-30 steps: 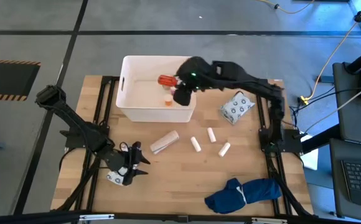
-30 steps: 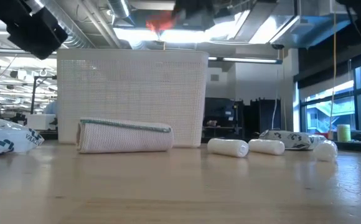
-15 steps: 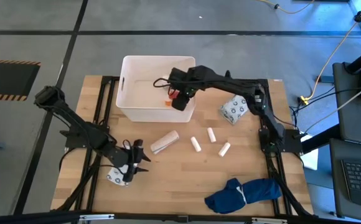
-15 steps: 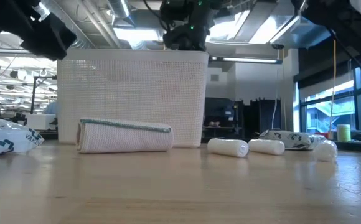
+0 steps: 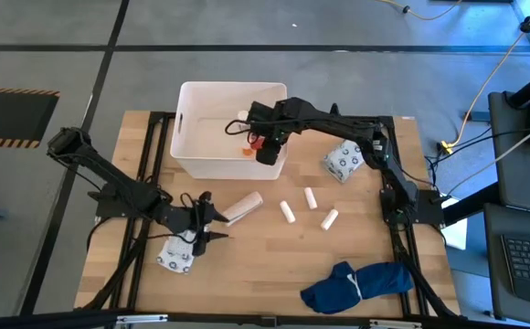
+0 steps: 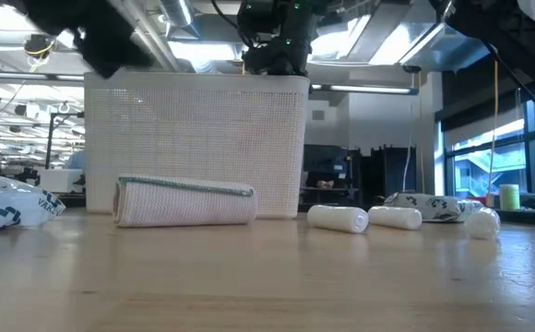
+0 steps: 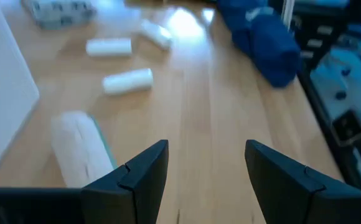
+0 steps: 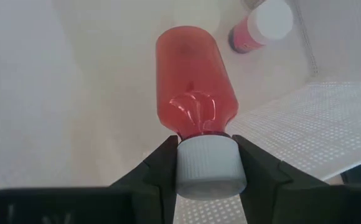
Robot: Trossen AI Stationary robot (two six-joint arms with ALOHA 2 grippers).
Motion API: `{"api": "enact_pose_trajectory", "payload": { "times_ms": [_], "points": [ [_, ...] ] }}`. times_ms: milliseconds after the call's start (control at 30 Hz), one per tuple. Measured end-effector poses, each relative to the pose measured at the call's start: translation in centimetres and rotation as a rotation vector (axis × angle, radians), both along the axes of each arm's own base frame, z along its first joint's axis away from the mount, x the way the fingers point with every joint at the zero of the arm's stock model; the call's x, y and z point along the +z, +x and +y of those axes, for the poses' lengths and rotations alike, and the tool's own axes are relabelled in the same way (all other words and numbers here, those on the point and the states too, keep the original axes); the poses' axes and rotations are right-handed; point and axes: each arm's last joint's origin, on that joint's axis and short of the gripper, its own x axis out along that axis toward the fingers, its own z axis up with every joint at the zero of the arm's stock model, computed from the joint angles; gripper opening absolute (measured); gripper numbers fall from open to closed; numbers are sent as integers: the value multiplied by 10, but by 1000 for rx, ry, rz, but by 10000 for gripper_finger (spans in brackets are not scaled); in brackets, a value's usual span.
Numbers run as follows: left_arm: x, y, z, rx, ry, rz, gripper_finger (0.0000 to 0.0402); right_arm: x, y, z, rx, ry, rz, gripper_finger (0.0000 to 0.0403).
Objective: Pick & place medical supplies in basket/bin
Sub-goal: Put the red medicine bottle into the white bin
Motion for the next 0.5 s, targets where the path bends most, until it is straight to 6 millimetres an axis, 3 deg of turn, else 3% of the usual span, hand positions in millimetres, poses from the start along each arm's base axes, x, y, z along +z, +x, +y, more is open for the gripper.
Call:
{"api": "enact_pose_trajectory", "payload": {
  "times_ms": [300,500],
  "points": [
    [64,11,16,65,1,-194,207,2,0,0,33,-9,8,128],
    [108,7,36,227,321,-153,207,13,-1,0,32,-50,-14,129]
  ]
}}
